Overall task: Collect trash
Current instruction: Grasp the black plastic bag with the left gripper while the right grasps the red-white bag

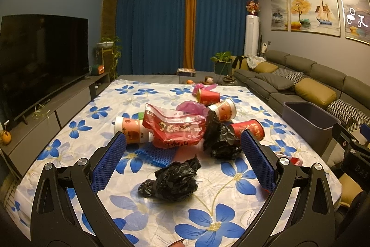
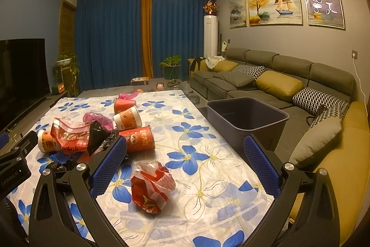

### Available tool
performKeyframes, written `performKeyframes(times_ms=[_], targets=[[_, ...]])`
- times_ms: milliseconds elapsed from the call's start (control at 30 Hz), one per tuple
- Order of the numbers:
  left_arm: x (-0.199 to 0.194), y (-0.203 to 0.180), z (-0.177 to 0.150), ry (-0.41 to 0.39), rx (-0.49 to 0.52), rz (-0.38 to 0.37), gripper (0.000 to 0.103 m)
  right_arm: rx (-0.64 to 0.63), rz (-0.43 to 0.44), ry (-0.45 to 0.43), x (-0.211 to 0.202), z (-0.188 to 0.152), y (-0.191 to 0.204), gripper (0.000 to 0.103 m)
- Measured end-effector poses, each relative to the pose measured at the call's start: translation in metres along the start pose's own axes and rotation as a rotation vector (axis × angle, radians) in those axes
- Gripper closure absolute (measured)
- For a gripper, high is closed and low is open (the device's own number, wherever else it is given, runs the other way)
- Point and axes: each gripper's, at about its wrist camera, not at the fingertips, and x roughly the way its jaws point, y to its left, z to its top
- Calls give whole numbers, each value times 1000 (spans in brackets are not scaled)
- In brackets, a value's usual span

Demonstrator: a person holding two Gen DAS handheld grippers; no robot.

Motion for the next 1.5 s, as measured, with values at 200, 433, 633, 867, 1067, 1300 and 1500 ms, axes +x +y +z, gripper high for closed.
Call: performKeyframes(times_ms=[200, 433, 633, 867, 1067, 1300, 1500], targets=[[6, 10, -6, 5, -13, 12, 6, -6, 11, 2, 4, -4, 1, 5], [8, 26, -18, -13, -13, 28, 6, -23, 51, 25, 15, -15, 6, 10], [10, 41, -31, -19, -9, 36, 6, -45, 88, 69, 32, -31, 16, 13], [26, 53, -41, 36, -32, 26, 6, -52, 111, 163, 67, -53, 22, 21], [40, 49, -45, 70, -19, -2, 6, -45, 146, 230, 90, -63, 23, 27], [66, 33, -53, 159, 16, -63, 9, -53, 192, 295, 111, -69, 29, 36], [83, 30, -57, 223, 14, -92, 25, -61, 222, 326, 119, -69, 34, 61]])
